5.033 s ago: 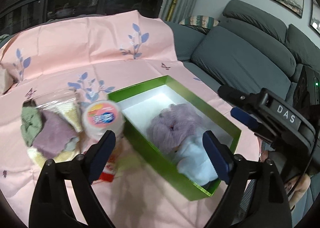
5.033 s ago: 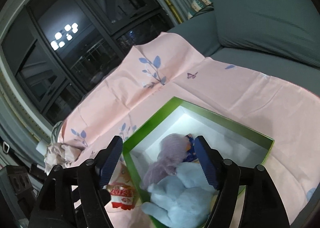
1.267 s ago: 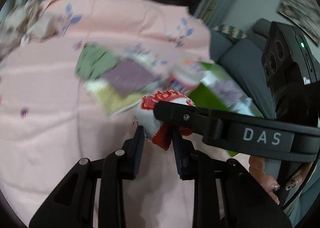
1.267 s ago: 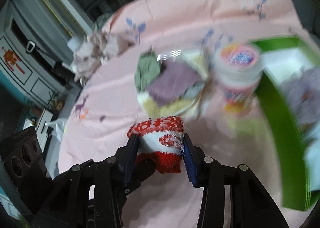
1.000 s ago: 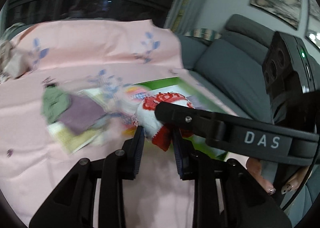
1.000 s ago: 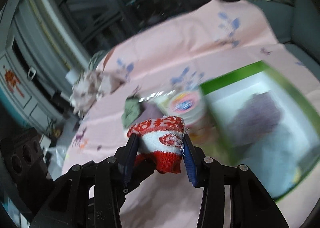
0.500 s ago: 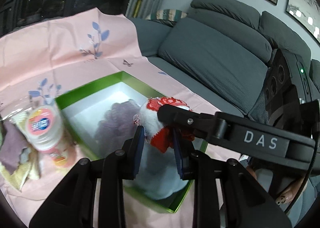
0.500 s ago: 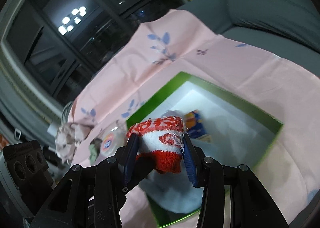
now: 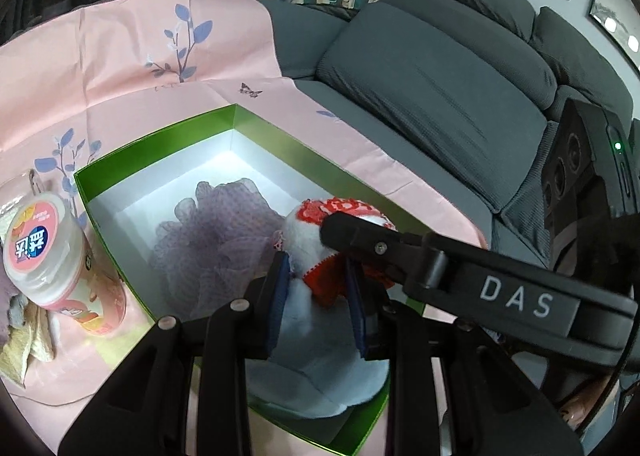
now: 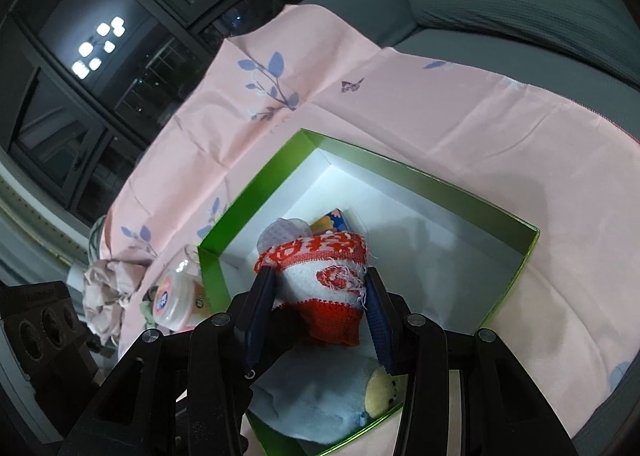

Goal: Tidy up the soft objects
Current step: 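Lift and carry the sock with the right gripper into the box, then open the right gripper to release the sock in the box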

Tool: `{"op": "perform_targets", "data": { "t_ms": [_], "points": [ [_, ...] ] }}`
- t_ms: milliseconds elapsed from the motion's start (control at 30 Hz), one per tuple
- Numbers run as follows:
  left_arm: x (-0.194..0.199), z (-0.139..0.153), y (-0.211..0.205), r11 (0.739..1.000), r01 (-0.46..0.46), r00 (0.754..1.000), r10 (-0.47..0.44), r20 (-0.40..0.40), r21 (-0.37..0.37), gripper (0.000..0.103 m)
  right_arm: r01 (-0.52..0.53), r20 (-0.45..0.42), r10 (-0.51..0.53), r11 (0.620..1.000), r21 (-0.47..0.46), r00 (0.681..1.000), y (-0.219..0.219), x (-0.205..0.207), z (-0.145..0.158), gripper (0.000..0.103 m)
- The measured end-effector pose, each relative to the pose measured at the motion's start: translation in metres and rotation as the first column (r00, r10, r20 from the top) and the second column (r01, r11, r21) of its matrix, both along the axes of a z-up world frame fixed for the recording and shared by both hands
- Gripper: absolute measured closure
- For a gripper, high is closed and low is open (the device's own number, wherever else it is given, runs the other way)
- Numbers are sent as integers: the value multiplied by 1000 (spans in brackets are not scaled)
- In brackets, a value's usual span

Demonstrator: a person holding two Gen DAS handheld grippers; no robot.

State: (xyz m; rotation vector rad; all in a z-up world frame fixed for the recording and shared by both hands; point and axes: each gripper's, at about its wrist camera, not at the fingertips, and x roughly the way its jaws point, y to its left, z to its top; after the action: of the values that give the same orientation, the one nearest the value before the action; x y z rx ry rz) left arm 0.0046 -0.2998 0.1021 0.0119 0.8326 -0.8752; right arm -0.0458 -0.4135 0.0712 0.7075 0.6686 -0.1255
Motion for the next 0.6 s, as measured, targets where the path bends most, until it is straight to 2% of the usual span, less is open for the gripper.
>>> {"op": "perform_targets", "data": {
  "t_ms": [233, 433, 500, 533, 567, 600],
  "points": [
    [-1, -5, -7, 999, -24, 1000, 23, 20, 45, 76, 32, -33, -33, 999, -23, 999, -4, 1, -5, 57],
    [-1, -4, -5, 999, -35, 999, 35, 9, 37, 73, 45, -38, -46, 999, -22, 998, -6, -2, -3, 55],
    [-2, -2, 0, 999, -41, 999, 41, 8, 22, 67, 68, -47, -70, 996, -53, 996, -6, -3, -1, 48],
    [-3, 0, 3, 999, -45, 999, 45, 4, 9, 59, 80, -47, -84, 994, -77, 995, -5, -5, 1, 46],
    [-3, 2, 5, 999, -53, 999, 53, 0, 0, 53, 81, -36, -84, 993, -80, 996, -5, -6, 2, 42],
    [-4, 4, 8, 998, -63, 998, 63, -3, -8, 51, 78, -23, -79, 995, -69, 997, -6, -7, 3, 40]
  ]
}}
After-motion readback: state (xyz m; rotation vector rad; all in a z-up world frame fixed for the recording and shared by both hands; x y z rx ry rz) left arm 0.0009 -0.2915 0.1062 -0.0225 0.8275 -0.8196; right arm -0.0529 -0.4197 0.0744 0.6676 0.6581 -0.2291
